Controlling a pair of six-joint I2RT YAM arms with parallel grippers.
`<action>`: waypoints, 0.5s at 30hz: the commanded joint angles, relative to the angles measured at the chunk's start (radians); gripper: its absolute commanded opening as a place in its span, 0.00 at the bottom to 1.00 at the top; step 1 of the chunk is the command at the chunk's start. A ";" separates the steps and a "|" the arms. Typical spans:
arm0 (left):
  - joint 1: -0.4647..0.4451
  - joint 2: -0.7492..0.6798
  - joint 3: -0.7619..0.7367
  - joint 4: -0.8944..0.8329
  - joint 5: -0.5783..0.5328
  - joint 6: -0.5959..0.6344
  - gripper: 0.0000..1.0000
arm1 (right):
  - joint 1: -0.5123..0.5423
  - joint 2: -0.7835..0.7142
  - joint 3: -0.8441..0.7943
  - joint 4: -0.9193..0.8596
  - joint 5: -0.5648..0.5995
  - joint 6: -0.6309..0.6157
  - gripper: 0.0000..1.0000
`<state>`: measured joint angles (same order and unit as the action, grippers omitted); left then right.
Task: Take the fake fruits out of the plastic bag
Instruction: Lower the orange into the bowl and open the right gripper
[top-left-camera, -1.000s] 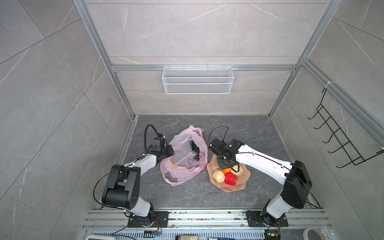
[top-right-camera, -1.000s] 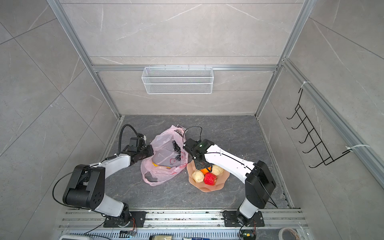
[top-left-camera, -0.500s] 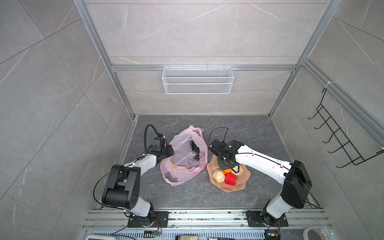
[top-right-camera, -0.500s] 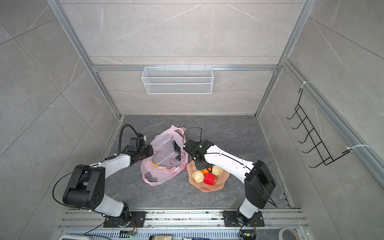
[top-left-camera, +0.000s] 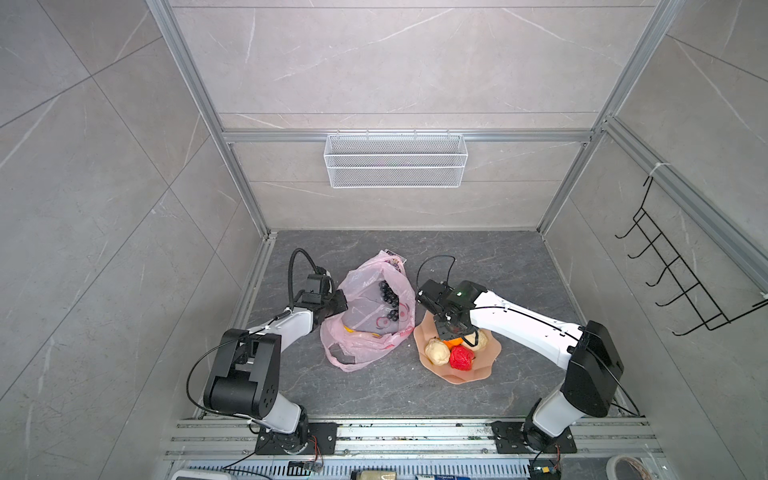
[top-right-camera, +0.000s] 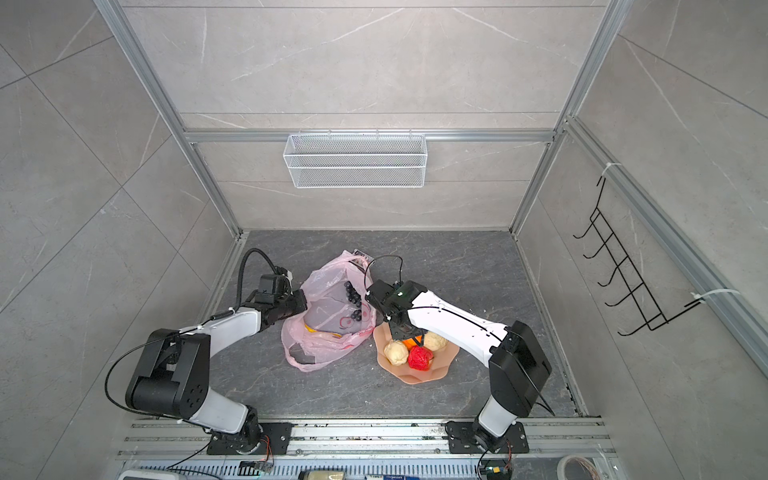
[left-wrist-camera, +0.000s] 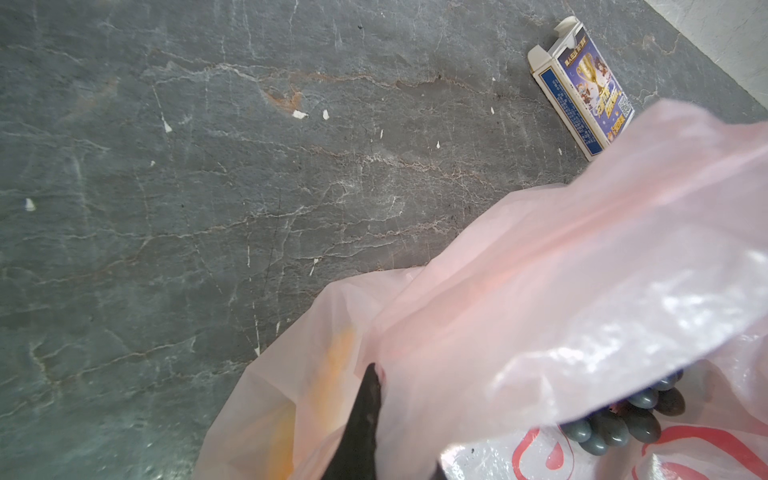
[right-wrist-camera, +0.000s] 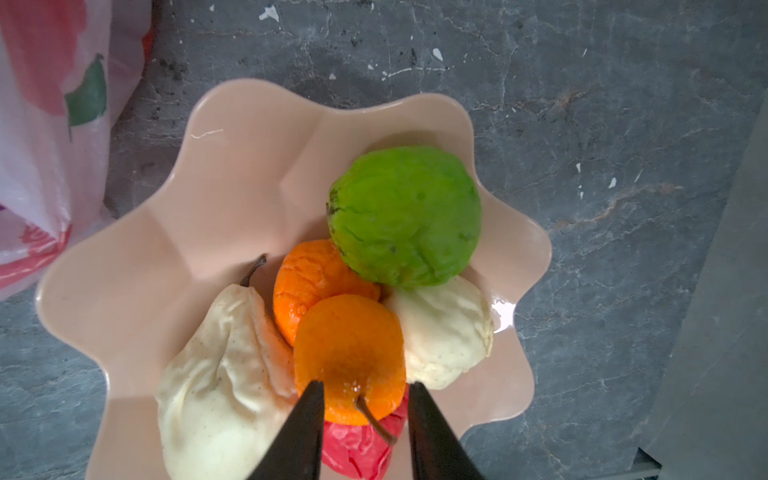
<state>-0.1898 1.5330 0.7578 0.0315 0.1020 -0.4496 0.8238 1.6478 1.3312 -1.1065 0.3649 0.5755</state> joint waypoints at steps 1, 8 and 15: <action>0.003 -0.013 -0.004 0.011 -0.020 -0.003 0.08 | 0.009 -0.008 0.005 -0.018 0.020 0.004 0.43; 0.003 -0.014 -0.003 0.010 -0.019 -0.002 0.09 | 0.012 -0.011 0.005 -0.015 0.028 0.004 0.53; 0.003 -0.013 -0.005 0.011 -0.021 -0.003 0.10 | 0.015 0.000 0.000 0.003 0.026 0.006 0.58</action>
<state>-0.1898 1.5330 0.7578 0.0315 0.0963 -0.4496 0.8322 1.6478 1.3312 -1.1046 0.3748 0.5758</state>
